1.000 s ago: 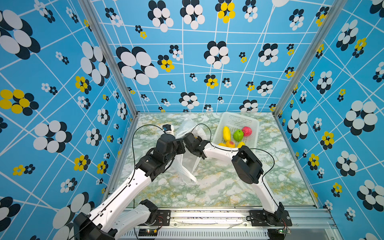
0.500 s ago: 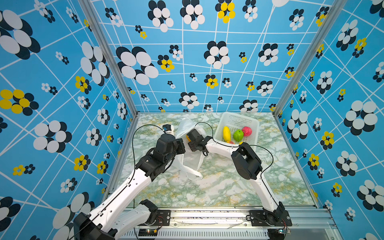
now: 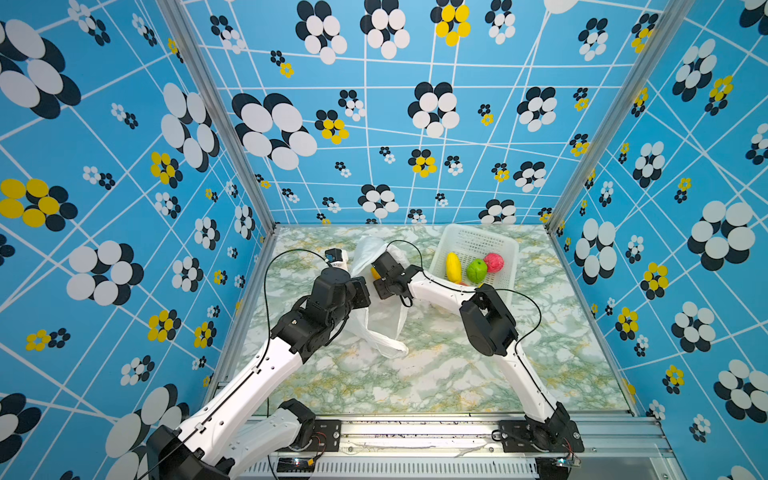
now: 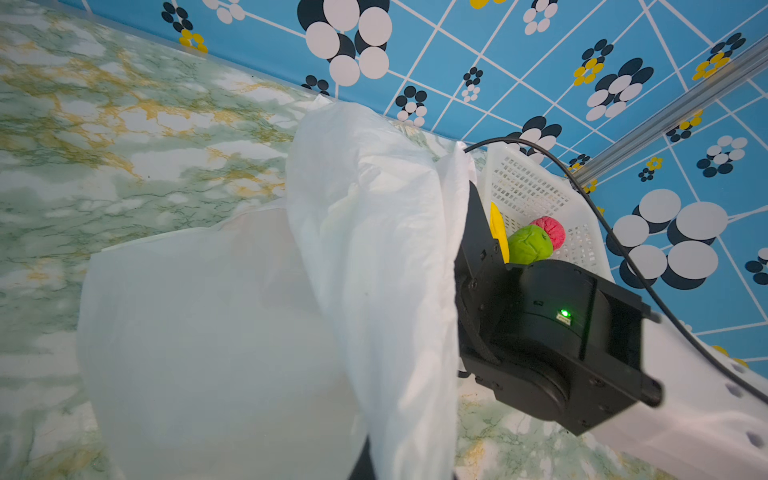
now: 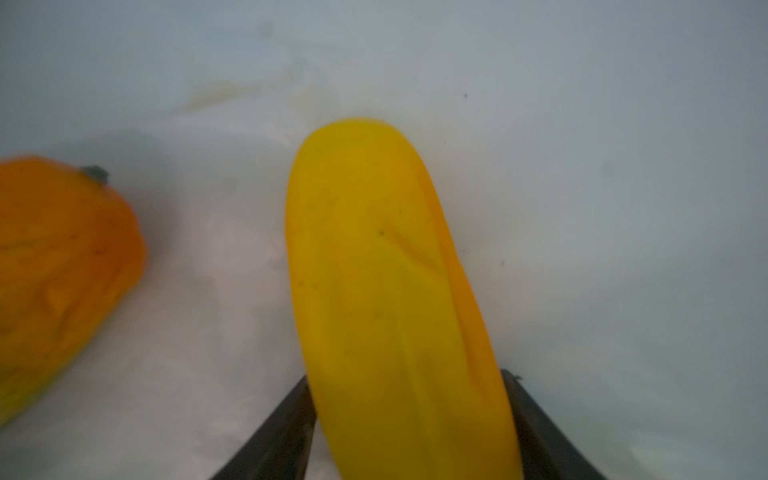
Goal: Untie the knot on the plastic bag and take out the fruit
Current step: 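Close the right gripper on the yellow elongated fruit, then lift the yellow fruit out of the bag and carry it over the basket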
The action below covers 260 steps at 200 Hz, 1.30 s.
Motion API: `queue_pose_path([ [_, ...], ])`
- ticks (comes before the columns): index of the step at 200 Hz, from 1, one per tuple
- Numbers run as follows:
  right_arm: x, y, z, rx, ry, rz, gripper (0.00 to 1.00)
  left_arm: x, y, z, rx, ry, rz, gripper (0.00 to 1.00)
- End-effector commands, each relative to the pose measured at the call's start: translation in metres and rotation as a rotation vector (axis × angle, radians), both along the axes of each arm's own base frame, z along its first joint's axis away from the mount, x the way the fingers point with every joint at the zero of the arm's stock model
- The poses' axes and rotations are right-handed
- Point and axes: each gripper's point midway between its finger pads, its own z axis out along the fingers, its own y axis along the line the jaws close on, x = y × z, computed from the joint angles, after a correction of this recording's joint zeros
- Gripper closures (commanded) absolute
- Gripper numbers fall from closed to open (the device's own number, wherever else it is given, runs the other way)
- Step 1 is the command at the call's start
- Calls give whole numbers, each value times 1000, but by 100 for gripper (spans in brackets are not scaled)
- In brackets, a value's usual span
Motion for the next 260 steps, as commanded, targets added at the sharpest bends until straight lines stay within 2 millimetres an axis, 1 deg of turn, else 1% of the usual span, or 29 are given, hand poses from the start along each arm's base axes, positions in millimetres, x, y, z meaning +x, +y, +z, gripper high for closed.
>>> queue_pose_path([
  [1,-1,0,-6,33,56,-5,46,-4,2,7,9,-27,-6,100],
  [16,-4,1,-1,44,50,12,56,-4,3,6,13,-26,-2,100],
  [29,-8,2,5,59,35,29,61,-4,5,5,20,-23,8,100],
  [50,-18,6,22,102,-1,68,66,-2,10,3,29,-14,35,100],
  [77,-39,14,47,172,-59,140,70,1,17,-3,31,13,74,100],
  [81,-42,15,45,173,-62,147,71,2,18,-3,32,16,82,100],
  [83,-44,15,56,187,-77,151,71,2,19,-4,31,18,85,100],
  [88,-46,18,70,210,-102,161,72,2,21,-5,32,22,94,100],
  [90,-50,13,62,198,-90,162,72,2,22,-5,32,24,98,100],
  [91,-52,13,62,198,-89,165,72,2,22,-5,32,25,99,100],
  [95,-56,12,63,202,-91,173,73,2,23,-7,31,28,103,100],
  [104,-63,13,72,227,-106,195,75,2,25,-8,27,33,111,100],
  [127,-85,12,91,302,-134,260,76,3,33,-10,12,46,138,100],
  [140,-100,11,99,347,-153,308,76,4,38,-13,-2,53,154,100],
  [155,-117,7,113,398,-188,368,75,5,41,-18,-18,63,164,100],
  [168,-135,4,126,441,-222,428,75,7,41,-19,-34,69,165,100],
  [185,-155,2,146,506,-276,501,74,8,40,-17,-38,73,160,100],
  [198,-171,1,157,550,-288,566,74,9,39,-18,-43,74,158,100],
  [202,-175,1,157,558,-287,584,74,10,38,-18,-45,75,158,100],
  [213,-185,3,161,581,-285,628,74,11,38,-22,-46,81,160,100],
  [230,-198,4,165,601,-280,668,77,12,38,-24,-46,91,163,100],
  [245,-207,-1,183,657,-308,683,78,11,40,-21,-39,104,168,100],
  [260,-217,-13,204,708,-372,685,78,10,42,-22,-35,104,176,100],
])
